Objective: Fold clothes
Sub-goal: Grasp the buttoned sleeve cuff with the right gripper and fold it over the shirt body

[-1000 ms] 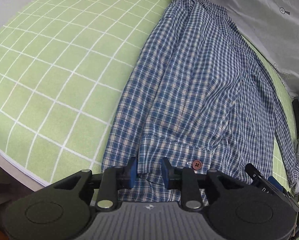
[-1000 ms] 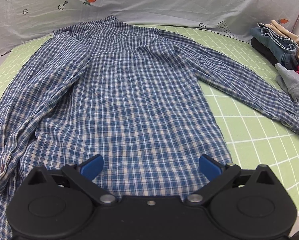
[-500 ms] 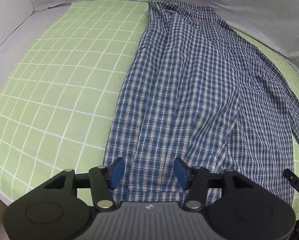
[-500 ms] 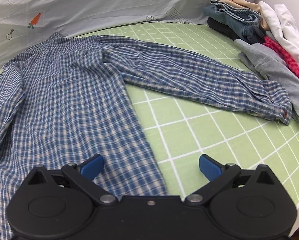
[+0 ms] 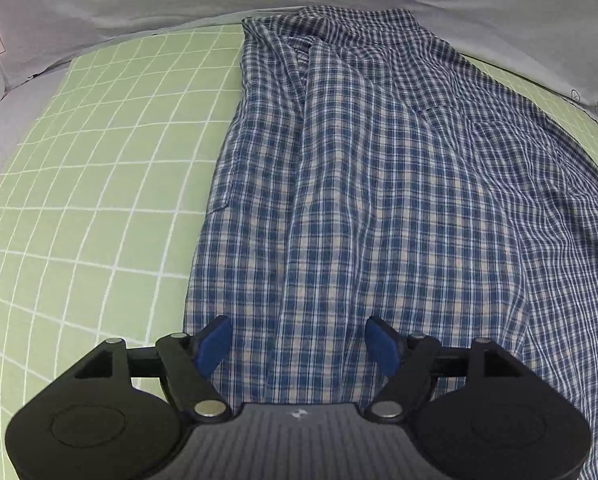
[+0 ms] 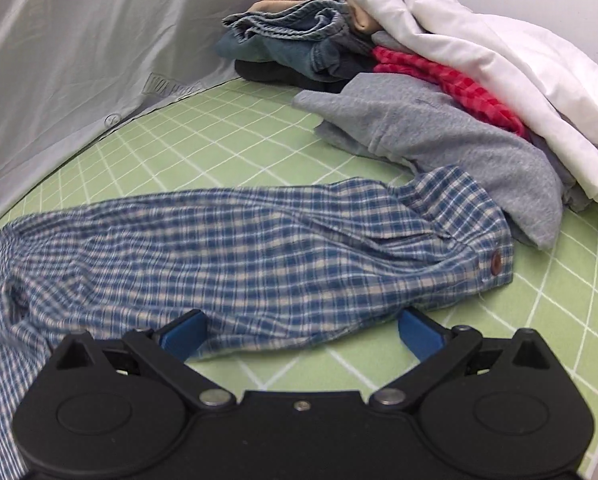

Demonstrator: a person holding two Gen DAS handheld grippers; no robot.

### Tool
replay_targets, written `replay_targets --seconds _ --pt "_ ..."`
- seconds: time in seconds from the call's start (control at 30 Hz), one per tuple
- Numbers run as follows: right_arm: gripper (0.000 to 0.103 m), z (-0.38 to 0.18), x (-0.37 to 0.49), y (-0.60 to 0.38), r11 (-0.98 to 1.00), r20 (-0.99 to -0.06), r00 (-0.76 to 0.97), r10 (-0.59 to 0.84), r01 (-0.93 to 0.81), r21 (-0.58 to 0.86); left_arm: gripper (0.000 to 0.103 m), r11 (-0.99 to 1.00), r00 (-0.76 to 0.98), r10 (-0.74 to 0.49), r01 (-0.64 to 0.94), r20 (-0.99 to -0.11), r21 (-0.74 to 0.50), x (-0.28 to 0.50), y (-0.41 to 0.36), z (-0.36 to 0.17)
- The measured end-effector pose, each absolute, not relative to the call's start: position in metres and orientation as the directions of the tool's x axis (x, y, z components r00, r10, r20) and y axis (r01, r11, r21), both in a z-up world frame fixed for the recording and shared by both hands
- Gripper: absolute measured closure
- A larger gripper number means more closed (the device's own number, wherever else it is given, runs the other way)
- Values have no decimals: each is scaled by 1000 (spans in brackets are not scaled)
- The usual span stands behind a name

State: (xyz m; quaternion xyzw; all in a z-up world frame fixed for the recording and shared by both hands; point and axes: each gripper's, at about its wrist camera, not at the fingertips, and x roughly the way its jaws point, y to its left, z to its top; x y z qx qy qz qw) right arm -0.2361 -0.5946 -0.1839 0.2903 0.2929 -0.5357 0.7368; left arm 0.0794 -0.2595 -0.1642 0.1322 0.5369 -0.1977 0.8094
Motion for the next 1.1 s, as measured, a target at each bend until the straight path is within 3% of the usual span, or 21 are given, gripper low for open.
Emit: replay_targets --seconds 0.13,0.2,0.27,0.43,0.5,0.57,0.6,0.77,0.87,1.03,1.1 --pt "0 -185 -239 -623 177 -735 207 -646 977 119 5 860 377 -166 508 -911 53 97 -270 -173" --pt "0 -188 -233 -632 173 -733 157 -662 983 54 0 857 374 -174 513 -911 47 104 -268 -175" --pt "0 -192 -229 -640 172 -723 128 -679 985 13 0 874 351 -199 486 -915 -4 112 -261 -177" --pt "3 -188 -215 -652 207 -713 160 -682 978 21 0 878 382 -201 479 -902 7 109 -258 -175" --pt "25 -186 -207 -653 235 -704 185 -686 972 27 0 877 386 -205 480 -899 7 108 -257 -175" --pt "81 -181 -194 -649 293 -695 242 -677 955 47 0 876 386 -206 482 -899 6 108 -257 -175" --pt "90 -180 -187 -647 310 -698 266 -665 948 66 0 875 385 -208 484 -899 5 109 -255 -174" --pt "95 -174 -149 -633 357 -709 419 -567 901 247 0 873 390 -212 487 -896 5 108 -253 -174" --pt "95 -160 -106 -603 472 -669 569 -478 809 350 0 874 397 -215 486 -892 5 108 -254 -175" --pt "95 -117 -25 -507 802 -531 833 -154 420 425 0 876 403 -218 482 -889 4 108 -254 -175" --pt "89 -107 -2 -466 887 -511 860 8 230 400 0 878 402 -216 478 -890 3 108 -255 -175"
